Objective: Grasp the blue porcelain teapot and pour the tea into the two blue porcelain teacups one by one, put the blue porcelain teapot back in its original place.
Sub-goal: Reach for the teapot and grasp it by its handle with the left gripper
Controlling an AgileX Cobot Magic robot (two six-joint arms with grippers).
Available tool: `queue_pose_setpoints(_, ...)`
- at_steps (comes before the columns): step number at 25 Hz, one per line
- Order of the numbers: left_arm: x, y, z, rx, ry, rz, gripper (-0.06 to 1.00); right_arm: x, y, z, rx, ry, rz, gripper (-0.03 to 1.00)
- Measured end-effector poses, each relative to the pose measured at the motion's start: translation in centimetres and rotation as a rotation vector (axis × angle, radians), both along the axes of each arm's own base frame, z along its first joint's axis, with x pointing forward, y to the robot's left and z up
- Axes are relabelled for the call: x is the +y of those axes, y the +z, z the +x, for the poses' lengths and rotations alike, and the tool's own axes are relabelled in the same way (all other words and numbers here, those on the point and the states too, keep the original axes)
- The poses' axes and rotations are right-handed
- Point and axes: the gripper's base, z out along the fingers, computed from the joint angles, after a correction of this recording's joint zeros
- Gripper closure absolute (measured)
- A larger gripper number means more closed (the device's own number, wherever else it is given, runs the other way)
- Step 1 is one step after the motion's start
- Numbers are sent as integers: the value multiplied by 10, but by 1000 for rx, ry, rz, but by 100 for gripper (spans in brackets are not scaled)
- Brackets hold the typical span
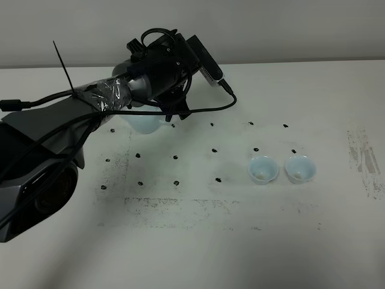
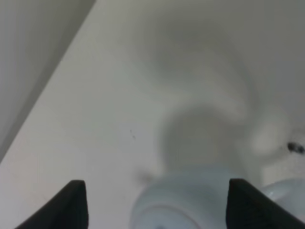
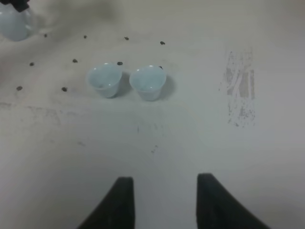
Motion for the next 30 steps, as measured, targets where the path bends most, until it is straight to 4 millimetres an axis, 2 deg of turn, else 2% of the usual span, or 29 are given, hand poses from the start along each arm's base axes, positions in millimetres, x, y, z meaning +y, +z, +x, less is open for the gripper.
queue_pose_setpoints(7, -2, -6, -9, 127, -27, -13, 36, 0, 0, 0, 0, 1, 1, 67)
queue_pose_setpoints(16, -4, -1, -11, 140, -27, -16, 36, 0, 0, 0, 0, 1, 1, 67)
queue_pose_setpoints(22, -22, 21, -26, 127, -67, -70, 36, 0, 0, 0, 0, 1, 1, 67)
queue_pose_setpoints(26, -34, 18, -38, 222, -98, -146, 36, 0, 0, 0, 0, 1, 1, 67)
queue_pose_setpoints(30, -38, 15, -47, 322, -115, -173, 36, 0, 0, 0, 0, 1, 1, 67)
